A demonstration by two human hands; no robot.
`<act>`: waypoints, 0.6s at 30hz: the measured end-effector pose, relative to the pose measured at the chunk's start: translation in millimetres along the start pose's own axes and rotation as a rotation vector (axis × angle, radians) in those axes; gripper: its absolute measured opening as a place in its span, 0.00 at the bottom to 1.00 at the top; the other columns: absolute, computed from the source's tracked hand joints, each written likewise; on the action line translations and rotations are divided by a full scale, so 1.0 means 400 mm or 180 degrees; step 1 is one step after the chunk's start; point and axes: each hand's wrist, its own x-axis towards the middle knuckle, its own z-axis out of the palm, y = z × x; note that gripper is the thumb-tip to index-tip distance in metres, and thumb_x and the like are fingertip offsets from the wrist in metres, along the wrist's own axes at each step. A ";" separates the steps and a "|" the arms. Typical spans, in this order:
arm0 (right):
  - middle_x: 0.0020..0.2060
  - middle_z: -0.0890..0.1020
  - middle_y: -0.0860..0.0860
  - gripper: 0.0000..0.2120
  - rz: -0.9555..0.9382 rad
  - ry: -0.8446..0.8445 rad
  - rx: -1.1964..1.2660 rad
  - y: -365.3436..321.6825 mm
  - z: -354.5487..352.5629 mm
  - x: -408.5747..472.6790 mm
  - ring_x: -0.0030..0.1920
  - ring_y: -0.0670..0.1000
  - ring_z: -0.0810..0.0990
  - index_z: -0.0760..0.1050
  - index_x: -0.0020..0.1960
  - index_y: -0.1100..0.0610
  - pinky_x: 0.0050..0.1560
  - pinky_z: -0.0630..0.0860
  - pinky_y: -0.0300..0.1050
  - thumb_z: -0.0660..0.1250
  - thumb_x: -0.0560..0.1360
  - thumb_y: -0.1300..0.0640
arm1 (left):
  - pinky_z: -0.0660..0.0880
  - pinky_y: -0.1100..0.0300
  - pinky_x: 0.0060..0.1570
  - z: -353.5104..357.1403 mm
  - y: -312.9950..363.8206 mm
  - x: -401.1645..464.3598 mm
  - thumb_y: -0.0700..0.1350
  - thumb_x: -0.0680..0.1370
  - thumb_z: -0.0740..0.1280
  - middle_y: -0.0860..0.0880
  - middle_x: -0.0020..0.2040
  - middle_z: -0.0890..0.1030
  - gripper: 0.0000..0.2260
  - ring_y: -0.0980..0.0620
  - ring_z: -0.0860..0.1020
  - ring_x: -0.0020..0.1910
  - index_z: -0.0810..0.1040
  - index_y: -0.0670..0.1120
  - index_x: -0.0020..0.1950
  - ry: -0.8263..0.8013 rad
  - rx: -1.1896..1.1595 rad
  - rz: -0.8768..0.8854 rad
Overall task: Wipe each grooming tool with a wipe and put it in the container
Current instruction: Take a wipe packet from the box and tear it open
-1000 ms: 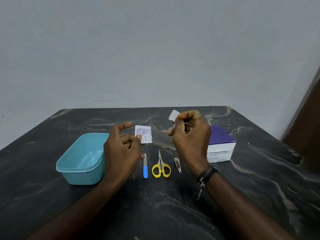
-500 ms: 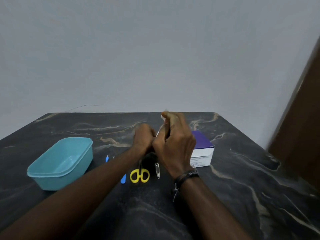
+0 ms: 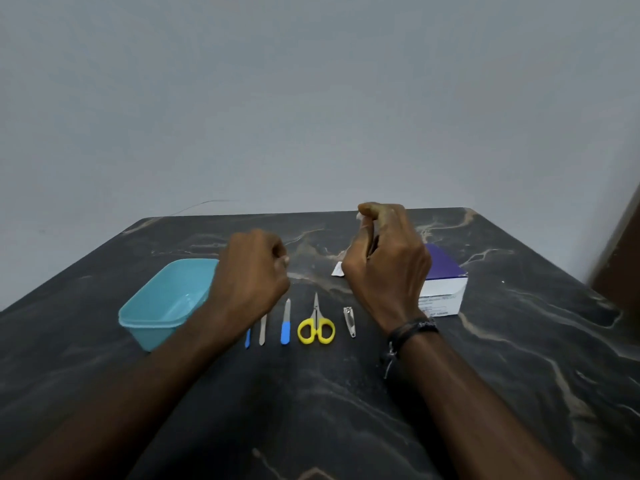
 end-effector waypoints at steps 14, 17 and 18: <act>0.43 0.83 0.52 0.07 -0.0171 -0.0180 0.0201 -0.012 0.012 -0.028 0.37 0.54 0.80 0.79 0.48 0.59 0.31 0.74 0.49 0.65 0.72 0.65 | 0.70 0.59 0.40 -0.035 -0.036 -0.108 0.45 0.77 0.67 0.47 0.45 0.76 0.05 0.50 0.73 0.41 0.72 0.45 0.46 -0.1338 0.1142 -0.0789; 0.43 0.83 0.52 0.07 -0.0256 -0.0198 0.0266 -0.012 0.016 -0.032 0.37 0.53 0.80 0.79 0.48 0.60 0.31 0.75 0.50 0.65 0.72 0.65 | 0.71 0.59 0.41 -0.026 -0.023 -0.103 0.44 0.77 0.66 0.47 0.47 0.78 0.04 0.48 0.78 0.46 0.73 0.45 0.47 -0.1278 0.1171 -0.0696; 0.43 0.83 0.52 0.07 -0.0271 -0.0201 0.0289 -0.013 0.017 -0.034 0.38 0.53 0.80 0.79 0.48 0.60 0.31 0.75 0.50 0.65 0.72 0.65 | 0.72 0.59 0.42 -0.023 -0.022 -0.101 0.44 0.77 0.66 0.47 0.49 0.80 0.04 0.47 0.79 0.48 0.74 0.45 0.49 -0.1294 0.1197 -0.0679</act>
